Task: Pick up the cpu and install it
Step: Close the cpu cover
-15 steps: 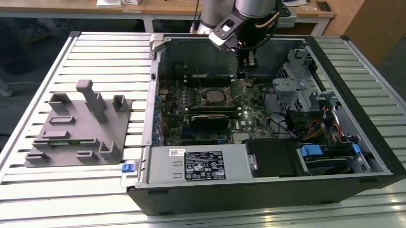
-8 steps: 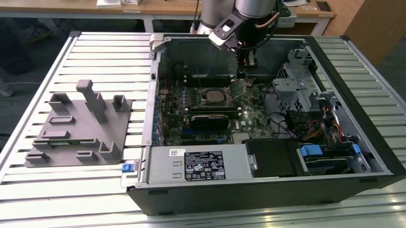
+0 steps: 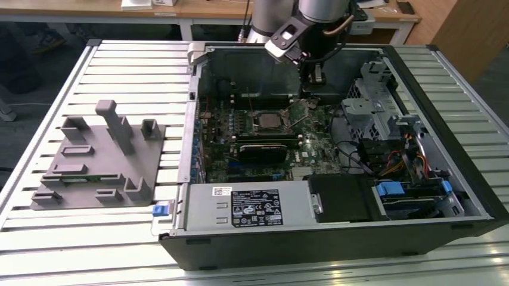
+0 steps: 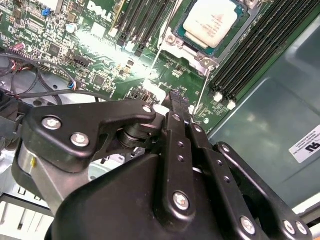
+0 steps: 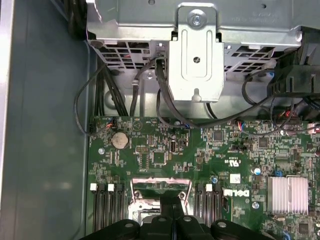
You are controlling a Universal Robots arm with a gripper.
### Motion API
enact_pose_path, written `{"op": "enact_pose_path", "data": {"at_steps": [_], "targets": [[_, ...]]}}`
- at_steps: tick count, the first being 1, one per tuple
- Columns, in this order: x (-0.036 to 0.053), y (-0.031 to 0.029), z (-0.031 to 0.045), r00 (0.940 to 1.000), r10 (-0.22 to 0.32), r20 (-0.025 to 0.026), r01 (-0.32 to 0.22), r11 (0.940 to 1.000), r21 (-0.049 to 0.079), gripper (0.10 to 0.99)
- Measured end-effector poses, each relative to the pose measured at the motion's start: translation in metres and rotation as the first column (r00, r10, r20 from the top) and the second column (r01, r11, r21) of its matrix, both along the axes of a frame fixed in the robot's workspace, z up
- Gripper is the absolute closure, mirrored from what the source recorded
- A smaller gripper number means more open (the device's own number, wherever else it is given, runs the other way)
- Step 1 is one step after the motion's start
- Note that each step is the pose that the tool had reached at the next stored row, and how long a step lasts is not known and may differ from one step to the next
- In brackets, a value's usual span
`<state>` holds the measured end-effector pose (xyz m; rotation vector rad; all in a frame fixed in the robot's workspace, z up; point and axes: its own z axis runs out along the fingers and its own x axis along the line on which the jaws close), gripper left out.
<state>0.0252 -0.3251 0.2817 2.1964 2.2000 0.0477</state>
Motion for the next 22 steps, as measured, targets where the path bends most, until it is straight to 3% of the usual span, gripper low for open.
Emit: {"op": "enact_pose_path", "data": {"at_steps": [4, 9, 22], "targets": [[0.0033, 0.0, 0.0001, 1.0, 0.0, -0.0039, 0.0, 1.0, 0.0, 0.98], [0.0059, 0.0, 0.0019, 0.9999, 0.0, -0.0141, 0.0, 1.0, 0.001, 0.98], [0.0187, 0.0, 0.0013, 0.9999, 0.0, -0.0146, 0.0, 1.0, 0.0, 0.98]]}}
